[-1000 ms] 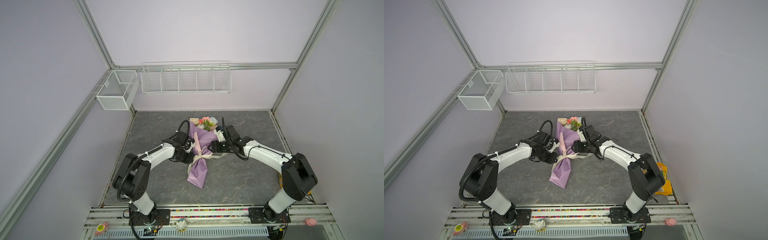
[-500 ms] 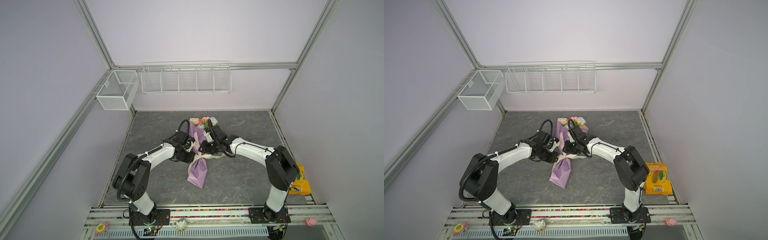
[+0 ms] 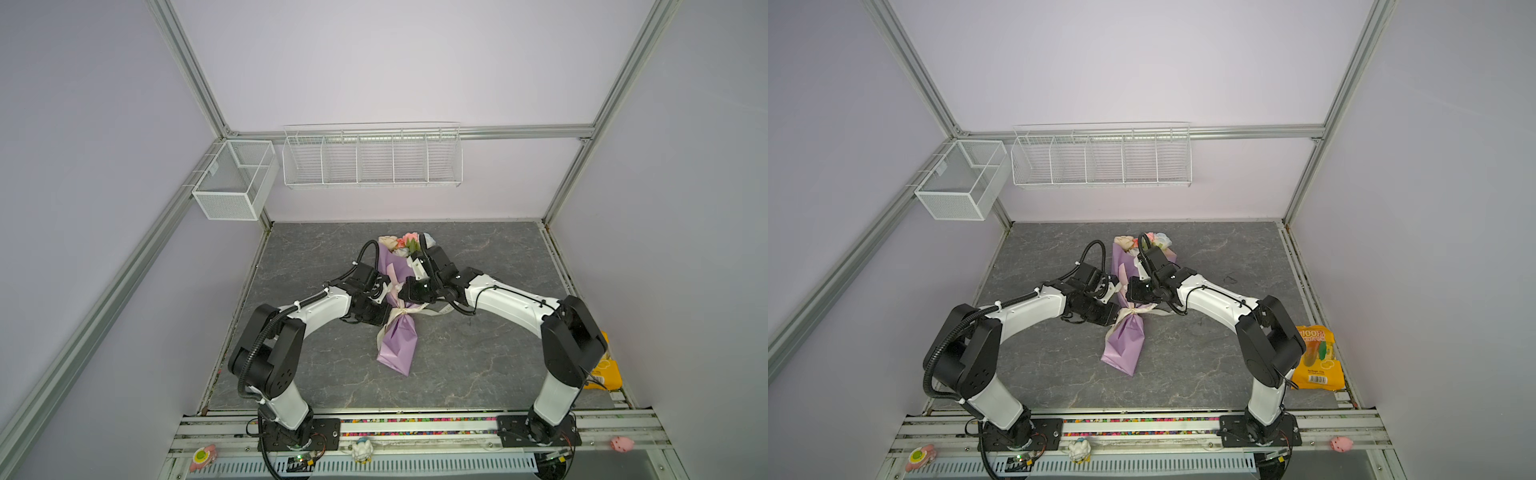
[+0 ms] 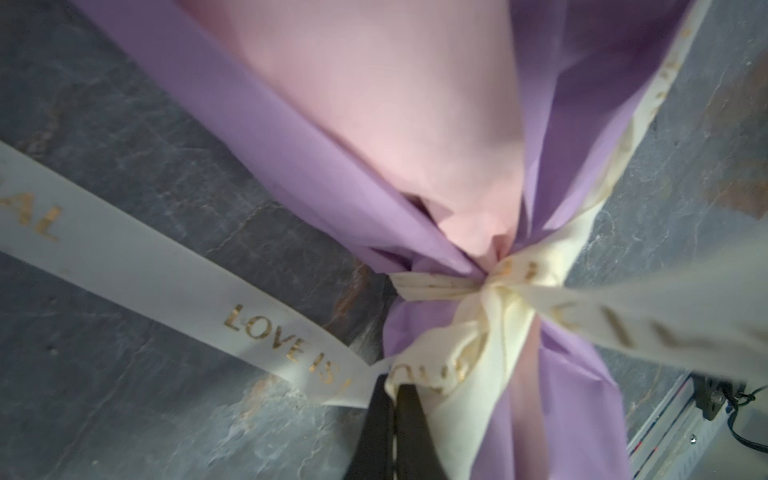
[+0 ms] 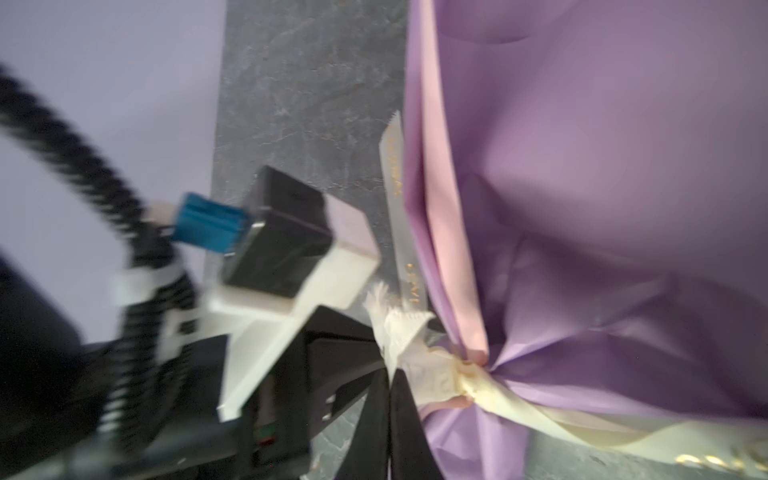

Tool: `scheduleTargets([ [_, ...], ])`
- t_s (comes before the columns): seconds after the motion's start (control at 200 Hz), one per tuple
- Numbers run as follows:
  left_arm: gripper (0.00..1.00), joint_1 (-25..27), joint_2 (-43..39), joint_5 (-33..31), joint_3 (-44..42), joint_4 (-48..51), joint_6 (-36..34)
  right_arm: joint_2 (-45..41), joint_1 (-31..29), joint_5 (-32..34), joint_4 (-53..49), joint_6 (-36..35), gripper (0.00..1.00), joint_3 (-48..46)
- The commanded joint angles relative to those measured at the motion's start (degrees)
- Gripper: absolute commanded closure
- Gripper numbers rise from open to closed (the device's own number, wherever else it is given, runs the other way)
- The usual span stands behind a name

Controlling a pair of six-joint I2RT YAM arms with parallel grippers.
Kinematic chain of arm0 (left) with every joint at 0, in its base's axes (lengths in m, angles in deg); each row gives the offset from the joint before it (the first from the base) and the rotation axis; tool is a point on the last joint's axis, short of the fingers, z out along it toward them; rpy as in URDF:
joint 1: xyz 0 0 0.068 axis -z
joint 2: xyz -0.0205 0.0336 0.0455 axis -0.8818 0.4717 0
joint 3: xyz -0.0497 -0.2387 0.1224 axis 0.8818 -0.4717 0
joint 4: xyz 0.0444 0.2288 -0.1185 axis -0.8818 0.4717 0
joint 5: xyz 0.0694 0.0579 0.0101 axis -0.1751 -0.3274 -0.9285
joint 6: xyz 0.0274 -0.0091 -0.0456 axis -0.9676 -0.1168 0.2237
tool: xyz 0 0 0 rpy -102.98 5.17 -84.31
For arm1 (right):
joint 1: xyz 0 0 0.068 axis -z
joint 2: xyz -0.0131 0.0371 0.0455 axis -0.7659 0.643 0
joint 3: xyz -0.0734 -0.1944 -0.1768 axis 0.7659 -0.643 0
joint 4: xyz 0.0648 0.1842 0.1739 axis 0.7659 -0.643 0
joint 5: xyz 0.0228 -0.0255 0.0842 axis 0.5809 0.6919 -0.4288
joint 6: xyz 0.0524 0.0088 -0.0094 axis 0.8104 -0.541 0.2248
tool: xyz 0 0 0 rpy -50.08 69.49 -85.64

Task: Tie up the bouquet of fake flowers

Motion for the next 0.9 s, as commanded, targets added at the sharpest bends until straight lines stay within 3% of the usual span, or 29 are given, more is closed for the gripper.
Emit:
scheduleTargets([
  [0.0,1.0,0.38,0.92,0.21,-0.61,-2.39,1.74,-4.03,-0.37,-5.61,5.48,1.72,0.93,-0.56],
  [0.525,1.0,0.46,1.53,-1.41,-1.21,-4.28,3.08,-12.0,-1.5,-8.75,5.68,-1.03,0.93,-2.69],
  [0.895,1.0,0.46,1.63,-1.8,-2.25,-5.43,3.79,-13.37,-1.53,-14.77,9.08,-3.21,0.93,-2.6],
])
